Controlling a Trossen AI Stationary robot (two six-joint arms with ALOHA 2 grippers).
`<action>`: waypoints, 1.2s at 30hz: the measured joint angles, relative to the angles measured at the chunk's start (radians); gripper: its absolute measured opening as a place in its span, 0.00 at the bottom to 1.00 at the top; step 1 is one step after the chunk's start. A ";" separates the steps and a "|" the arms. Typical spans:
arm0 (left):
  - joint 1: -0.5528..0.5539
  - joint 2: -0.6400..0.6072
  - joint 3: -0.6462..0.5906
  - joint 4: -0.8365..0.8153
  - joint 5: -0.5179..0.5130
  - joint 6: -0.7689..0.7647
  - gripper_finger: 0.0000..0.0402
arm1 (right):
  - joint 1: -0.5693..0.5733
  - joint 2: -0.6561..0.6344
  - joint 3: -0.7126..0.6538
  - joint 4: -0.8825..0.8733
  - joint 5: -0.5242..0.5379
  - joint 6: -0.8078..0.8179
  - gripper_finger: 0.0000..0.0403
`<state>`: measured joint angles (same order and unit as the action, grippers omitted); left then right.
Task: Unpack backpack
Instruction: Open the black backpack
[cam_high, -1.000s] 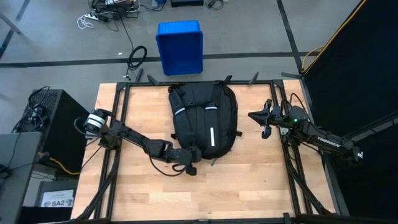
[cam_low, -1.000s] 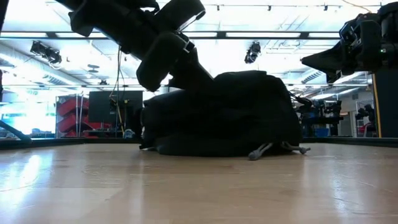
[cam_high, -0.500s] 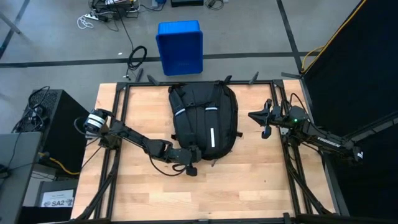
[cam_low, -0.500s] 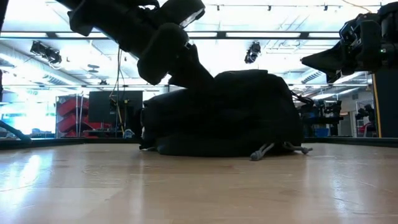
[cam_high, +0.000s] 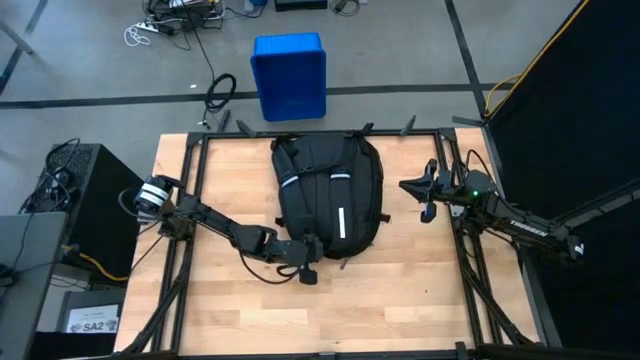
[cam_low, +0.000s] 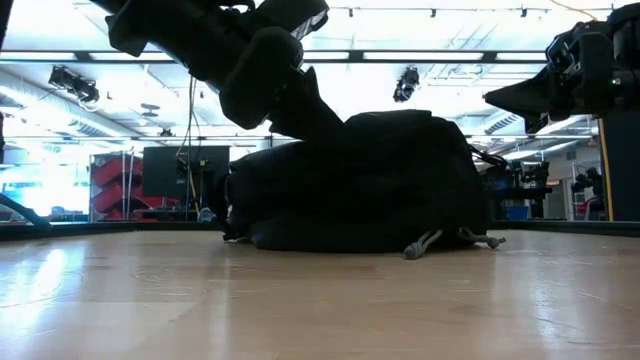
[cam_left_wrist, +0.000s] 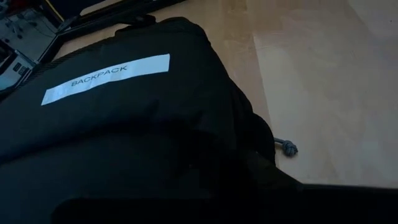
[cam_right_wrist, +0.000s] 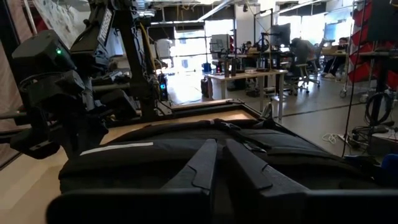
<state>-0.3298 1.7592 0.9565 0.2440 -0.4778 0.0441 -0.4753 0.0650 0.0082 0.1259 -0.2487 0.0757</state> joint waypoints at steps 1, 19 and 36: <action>0.000 0.000 0.000 0.000 0.000 0.000 0.00 | 0.000 0.000 0.000 0.000 0.000 0.000 0.03; 0.000 0.000 0.000 0.052 0.000 0.000 0.04 | 0.000 0.000 0.000 0.000 0.000 0.000 0.02; 0.000 0.000 0.000 0.096 0.000 -0.001 0.06 | 0.010 0.004 0.000 0.180 0.018 0.181 0.01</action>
<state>-0.3294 1.7592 0.9565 0.3397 -0.4782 0.0434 -0.4651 0.0692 0.0082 0.3060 -0.2309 0.2568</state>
